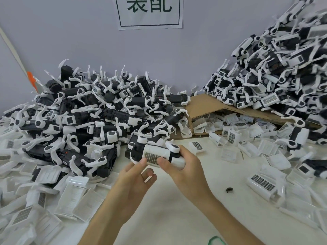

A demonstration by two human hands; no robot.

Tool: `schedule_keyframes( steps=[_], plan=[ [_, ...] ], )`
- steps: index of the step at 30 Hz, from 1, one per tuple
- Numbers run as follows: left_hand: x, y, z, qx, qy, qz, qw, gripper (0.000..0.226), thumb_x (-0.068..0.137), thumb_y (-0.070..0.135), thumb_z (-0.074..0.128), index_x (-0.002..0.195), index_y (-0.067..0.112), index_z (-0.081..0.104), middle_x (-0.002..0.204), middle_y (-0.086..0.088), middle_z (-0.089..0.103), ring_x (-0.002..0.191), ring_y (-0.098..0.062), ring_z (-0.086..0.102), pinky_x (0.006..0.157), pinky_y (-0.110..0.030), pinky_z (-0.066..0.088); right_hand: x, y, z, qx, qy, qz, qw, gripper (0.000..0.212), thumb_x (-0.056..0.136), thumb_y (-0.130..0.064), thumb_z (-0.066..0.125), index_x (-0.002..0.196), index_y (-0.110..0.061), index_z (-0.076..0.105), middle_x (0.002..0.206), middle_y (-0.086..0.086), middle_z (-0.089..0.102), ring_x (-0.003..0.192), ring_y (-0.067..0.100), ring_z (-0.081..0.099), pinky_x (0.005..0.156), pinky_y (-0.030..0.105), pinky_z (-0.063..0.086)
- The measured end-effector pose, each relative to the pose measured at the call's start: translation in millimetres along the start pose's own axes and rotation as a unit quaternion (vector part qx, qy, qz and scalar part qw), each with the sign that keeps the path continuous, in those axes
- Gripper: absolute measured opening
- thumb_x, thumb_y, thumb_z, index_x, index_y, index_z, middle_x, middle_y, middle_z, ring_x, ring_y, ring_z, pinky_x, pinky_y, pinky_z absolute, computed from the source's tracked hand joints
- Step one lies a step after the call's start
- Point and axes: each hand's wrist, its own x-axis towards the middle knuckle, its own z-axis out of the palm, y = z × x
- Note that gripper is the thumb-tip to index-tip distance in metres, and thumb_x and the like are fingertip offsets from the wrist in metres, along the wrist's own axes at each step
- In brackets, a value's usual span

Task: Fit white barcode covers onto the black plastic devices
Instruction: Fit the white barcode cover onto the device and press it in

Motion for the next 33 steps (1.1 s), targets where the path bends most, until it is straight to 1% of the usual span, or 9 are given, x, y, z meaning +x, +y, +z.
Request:
schedule_keyframes(
  steps=[4,9,12,14,19,24,26,29,33],
  plan=[
    [1,-7,1,-0.008,0.064,0.021,0.998,0.052,0.087,0.024,0.068,0.129,-0.005,0.057,0.118,-0.016,0.053,0.104,-0.030,0.041,0.110,-0.043,0.043,-7,8,12,-0.038,-0.052,0.012,0.998,0.026,0.087,-0.034,0.072,0.110,-0.027,0.062,0.106,-0.012,0.070,0.103,0.007,0.065,0.087,0.026,0.051],
    [1,-2,-3,0.027,0.110,0.075,0.991,0.048,0.074,0.032,0.074,0.112,0.004,0.063,0.088,-0.010,0.065,0.075,-0.013,0.064,0.090,-0.036,0.049,-11,10,15,-0.113,-0.067,-0.024,0.991,0.064,0.085,-0.038,0.074,0.138,-0.030,0.039,0.133,-0.020,0.042,0.123,0.001,0.046,0.098,0.010,0.037],
    [1,-3,-2,0.124,0.147,0.109,0.975,0.040,0.072,0.029,0.084,0.106,0.013,0.072,0.101,-0.011,0.075,0.091,-0.025,0.070,0.096,-0.047,0.047,-8,8,10,-0.172,-0.070,-0.072,0.980,0.070,0.085,-0.044,0.069,0.146,-0.032,0.036,0.140,-0.027,0.036,0.127,-0.001,0.041,0.102,0.008,0.032],
    [0,-4,2,0.183,0.161,0.144,0.959,0.040,0.065,0.033,0.087,0.100,0.018,0.075,0.100,-0.015,0.075,0.096,-0.036,0.067,0.096,-0.051,0.049,-6,7,8,-0.178,-0.093,-0.064,0.978,0.064,0.086,-0.050,0.062,0.144,-0.036,0.039,0.135,-0.036,0.038,0.126,-0.004,0.041,0.103,0.010,0.032],
    [-1,-6,2,0.248,0.129,0.180,0.943,0.031,0.067,0.030,0.081,0.098,0.027,0.076,0.098,-0.005,0.077,0.095,-0.019,0.072,0.090,-0.039,0.052,-3,10,7,-0.189,-0.092,-0.054,0.976,0.036,0.080,-0.052,0.063,0.112,-0.036,0.063,0.087,-0.023,0.053,0.098,0.005,0.047,0.081,0.017,0.041],
    [1,-13,7,0.276,0.111,0.186,0.936,0.051,0.064,0.046,0.080,0.109,0.025,0.068,0.100,0.001,0.076,0.096,-0.014,0.071,0.084,-0.029,0.055,-3,13,8,-0.178,-0.035,-0.056,0.982,0.037,0.078,-0.055,0.065,0.110,-0.037,0.063,0.092,-0.019,0.060,0.097,0.005,0.051,0.078,0.017,0.044],
    [1,-16,9,0.359,0.106,0.191,0.907,0.052,0.069,0.056,0.071,0.112,0.027,0.064,0.105,0.011,0.074,0.104,-0.008,0.067,0.096,-0.033,0.049,-4,16,7,-0.153,-0.035,-0.018,0.987,0.041,0.081,-0.054,0.066,0.116,-0.034,0.061,0.101,-0.022,0.063,0.104,0.003,0.055,0.083,0.018,0.047],
    [-1,-15,7,0.448,0.078,0.225,0.862,0.035,0.084,0.046,0.065,0.114,0.029,0.065,0.108,0.015,0.072,0.112,-0.008,0.063,0.100,-0.038,0.048,-2,19,6,-0.078,-0.063,0.036,0.994,0.036,0.087,-0.035,0.075,0.119,-0.032,0.058,0.113,-0.019,0.067,0.112,0.001,0.060,0.090,0.027,0.054],
    [-3,-11,5,0.526,0.125,0.282,0.792,0.034,0.080,0.055,0.059,0.108,0.035,0.063,0.106,0.030,0.066,0.109,0.002,0.058,0.099,-0.041,0.044,0,19,6,-0.032,-0.044,0.038,0.998,0.069,0.079,-0.027,0.085,0.132,-0.033,0.042,0.132,-0.024,0.054,0.117,-0.001,0.058,0.097,0.025,0.052]
  ],
)
